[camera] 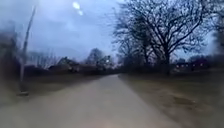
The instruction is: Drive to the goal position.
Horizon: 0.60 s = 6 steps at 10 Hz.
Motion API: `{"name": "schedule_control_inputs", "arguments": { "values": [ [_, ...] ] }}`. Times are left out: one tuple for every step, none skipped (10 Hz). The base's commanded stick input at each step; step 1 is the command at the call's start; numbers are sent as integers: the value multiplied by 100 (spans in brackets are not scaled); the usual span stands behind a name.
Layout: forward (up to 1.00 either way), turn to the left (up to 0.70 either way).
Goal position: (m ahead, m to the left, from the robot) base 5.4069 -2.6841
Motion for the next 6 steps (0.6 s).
{"name": "schedule_control_inputs", "arguments": {
  "values": [
    [100,4],
    [100,4],
    [100,4],
    [100,4],
    [100,4],
    [100,4]
  ]
}}
